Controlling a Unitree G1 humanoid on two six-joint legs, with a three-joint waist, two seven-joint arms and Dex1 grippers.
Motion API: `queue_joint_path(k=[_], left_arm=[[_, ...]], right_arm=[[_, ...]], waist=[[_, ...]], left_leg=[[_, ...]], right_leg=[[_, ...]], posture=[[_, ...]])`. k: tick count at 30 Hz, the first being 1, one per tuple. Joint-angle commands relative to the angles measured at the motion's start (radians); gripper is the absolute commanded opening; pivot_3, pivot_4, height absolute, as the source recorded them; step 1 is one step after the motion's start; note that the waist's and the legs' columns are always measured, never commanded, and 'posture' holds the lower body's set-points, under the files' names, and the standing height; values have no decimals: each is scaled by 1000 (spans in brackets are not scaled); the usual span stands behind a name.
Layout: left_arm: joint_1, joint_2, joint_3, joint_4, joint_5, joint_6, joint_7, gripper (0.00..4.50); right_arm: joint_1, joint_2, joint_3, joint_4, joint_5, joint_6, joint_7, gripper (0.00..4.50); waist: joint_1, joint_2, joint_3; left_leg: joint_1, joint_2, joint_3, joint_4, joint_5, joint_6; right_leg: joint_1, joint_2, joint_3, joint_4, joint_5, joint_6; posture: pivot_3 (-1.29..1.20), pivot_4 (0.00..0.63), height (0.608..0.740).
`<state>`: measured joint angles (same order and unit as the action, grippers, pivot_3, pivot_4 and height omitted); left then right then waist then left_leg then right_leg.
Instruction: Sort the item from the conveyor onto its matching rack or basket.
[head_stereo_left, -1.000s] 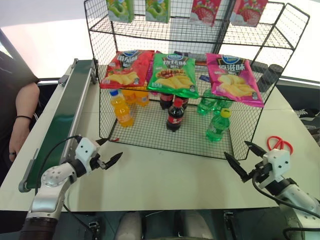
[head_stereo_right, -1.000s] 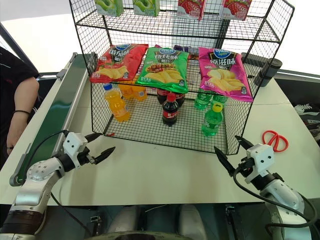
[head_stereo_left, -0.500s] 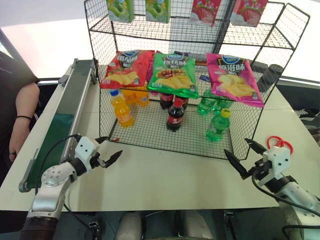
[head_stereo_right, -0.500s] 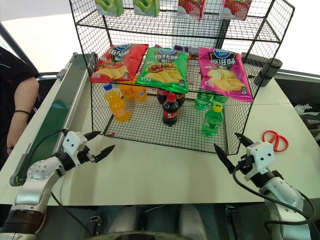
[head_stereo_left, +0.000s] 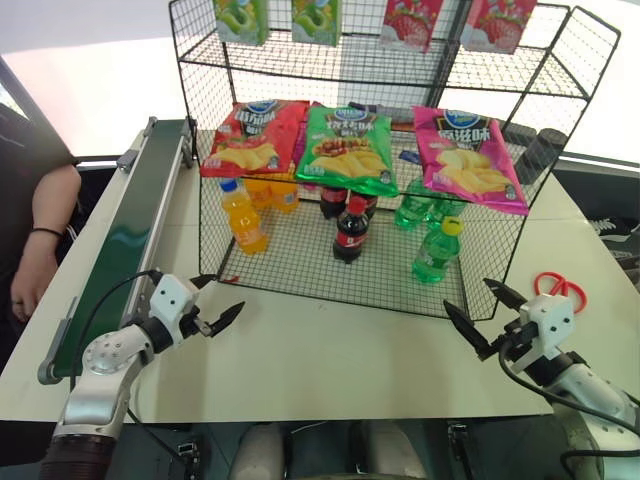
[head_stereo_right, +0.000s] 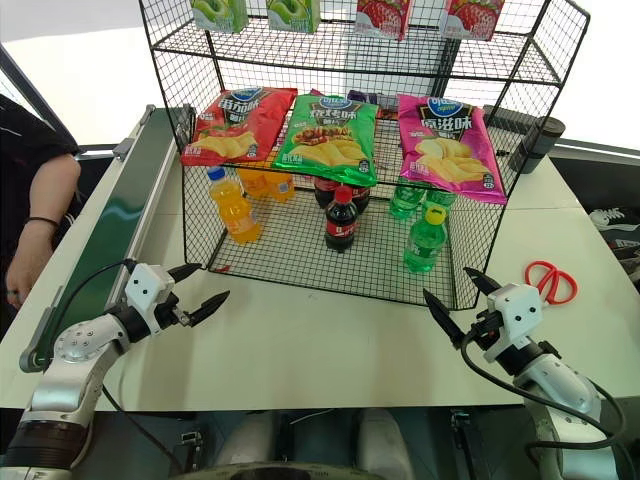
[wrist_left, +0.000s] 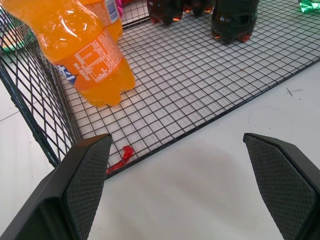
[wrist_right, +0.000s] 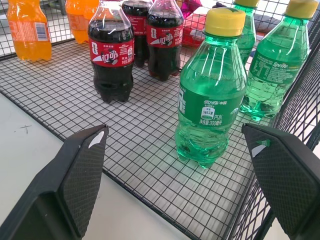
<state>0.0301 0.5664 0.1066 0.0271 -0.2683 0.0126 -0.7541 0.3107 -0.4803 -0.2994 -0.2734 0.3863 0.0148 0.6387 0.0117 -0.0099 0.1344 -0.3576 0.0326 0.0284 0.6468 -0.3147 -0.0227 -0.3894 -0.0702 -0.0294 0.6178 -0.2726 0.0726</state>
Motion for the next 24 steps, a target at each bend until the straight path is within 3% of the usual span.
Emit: queue_joint_path(k=[1,24], left_arm=[[-6,1,20,-21,1,-12,9,4500],[-6,-14,14,-21,5,-19,17,4500]], right_arm=[[-7,3,-3,-31,0,-11,-5,4452],[-17,1,3,-29,-5,-9,-1,4452]], waist=[[0,0,0],[0,0,0]], left_leg=[[0,0,0,0,0,0],[0,0,0,0,0,0]], right_leg=[[0,0,0,0,0,0],[0,0,0,0,0,0]], posture=[[0,150,740],[0,150,740]])
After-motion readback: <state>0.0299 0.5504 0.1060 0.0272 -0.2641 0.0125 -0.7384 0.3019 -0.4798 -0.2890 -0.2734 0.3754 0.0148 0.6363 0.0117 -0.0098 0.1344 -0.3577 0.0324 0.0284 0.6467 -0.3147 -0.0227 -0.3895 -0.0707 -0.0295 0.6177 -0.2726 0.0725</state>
